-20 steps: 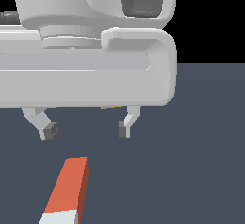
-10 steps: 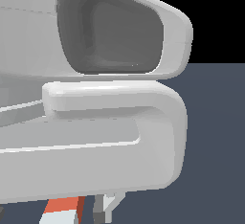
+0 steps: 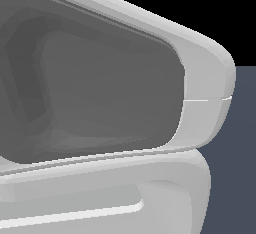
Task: Insert the peg into the horizontal hole in a box.
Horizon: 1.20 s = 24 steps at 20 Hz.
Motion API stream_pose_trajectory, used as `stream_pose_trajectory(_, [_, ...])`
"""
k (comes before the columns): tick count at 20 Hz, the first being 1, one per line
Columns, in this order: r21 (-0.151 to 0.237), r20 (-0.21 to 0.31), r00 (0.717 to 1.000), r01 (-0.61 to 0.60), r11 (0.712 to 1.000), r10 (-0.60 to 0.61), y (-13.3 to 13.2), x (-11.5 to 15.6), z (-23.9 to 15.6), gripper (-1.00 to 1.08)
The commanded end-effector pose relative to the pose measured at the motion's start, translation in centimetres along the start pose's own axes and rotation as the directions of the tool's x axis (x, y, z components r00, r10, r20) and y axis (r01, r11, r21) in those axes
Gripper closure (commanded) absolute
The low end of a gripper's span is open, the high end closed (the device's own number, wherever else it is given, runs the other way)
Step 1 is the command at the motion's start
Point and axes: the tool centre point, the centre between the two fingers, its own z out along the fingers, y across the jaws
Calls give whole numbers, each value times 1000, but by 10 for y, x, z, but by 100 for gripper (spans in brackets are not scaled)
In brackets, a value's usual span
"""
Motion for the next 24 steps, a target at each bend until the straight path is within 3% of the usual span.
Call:
stream_pose_trajectory(1, [0,0,1000,1,1000,-1,0,0,1,-92])
stream_pose_trajectory(17, [-1,0,1000,3,1000,-3,1,-1,50,-92])
stream_pose_trajectory(18, [-1,0,1000,3,1000,-3,1,-1,50,108])
stream_pose_trajectory(24, [-1,0,1000,3,1000,-3,1,-1,50,108])
